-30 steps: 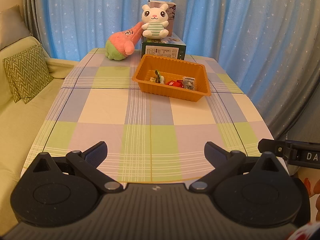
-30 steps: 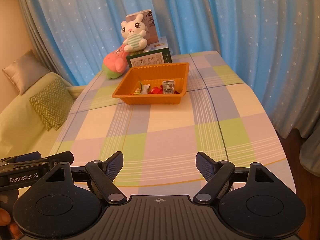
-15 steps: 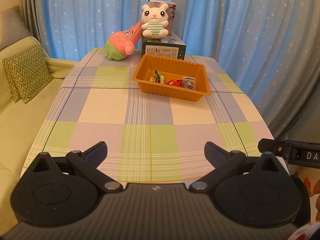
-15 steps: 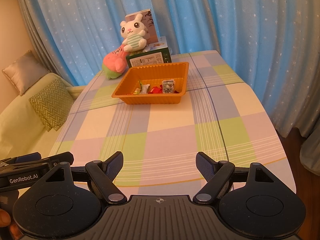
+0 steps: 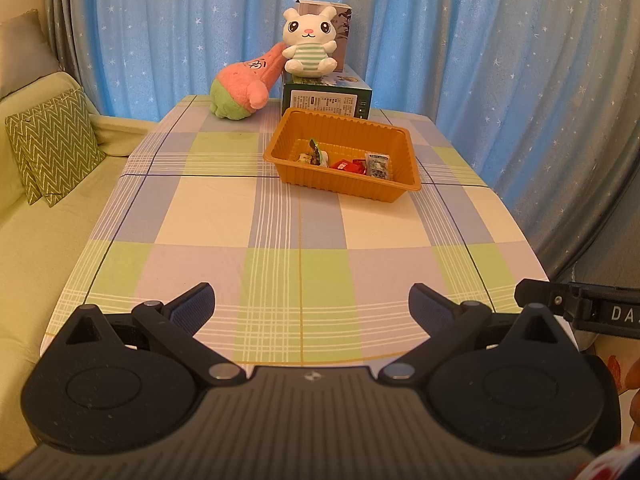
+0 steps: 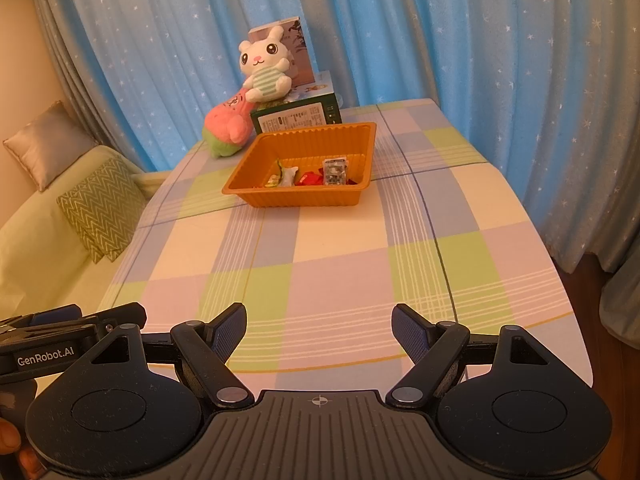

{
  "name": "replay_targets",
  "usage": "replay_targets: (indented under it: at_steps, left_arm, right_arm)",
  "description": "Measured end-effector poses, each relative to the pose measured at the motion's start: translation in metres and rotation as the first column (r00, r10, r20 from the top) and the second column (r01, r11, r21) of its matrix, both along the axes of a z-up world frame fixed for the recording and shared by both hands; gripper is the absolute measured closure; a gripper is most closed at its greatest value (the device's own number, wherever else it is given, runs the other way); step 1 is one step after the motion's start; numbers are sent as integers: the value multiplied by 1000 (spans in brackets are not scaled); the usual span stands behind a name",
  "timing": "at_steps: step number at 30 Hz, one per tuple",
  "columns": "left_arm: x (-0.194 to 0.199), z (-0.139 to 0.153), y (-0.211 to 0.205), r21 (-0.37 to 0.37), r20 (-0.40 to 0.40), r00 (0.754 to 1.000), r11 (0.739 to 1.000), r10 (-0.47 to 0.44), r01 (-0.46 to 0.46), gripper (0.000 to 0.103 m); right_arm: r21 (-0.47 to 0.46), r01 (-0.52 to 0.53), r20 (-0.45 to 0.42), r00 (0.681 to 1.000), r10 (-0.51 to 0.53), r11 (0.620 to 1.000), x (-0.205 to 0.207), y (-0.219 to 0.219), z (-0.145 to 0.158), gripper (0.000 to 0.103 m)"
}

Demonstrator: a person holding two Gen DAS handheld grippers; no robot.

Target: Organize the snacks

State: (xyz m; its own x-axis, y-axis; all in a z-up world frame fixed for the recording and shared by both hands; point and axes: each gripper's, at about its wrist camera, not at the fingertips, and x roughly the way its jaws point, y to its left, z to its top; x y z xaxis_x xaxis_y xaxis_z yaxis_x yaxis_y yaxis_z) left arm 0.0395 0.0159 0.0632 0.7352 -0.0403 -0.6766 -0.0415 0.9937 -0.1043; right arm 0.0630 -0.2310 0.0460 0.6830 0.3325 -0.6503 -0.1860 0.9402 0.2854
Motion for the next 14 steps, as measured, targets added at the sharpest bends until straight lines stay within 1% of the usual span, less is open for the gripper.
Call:
replay_targets:
  at_steps: [14]
  left_arm:
    - [-3, -5, 0, -22, 3, 1000, 1000, -5, 5, 0]
  right_arm:
    - [0, 0, 1, 1000, 0, 1000, 0, 0, 0, 24]
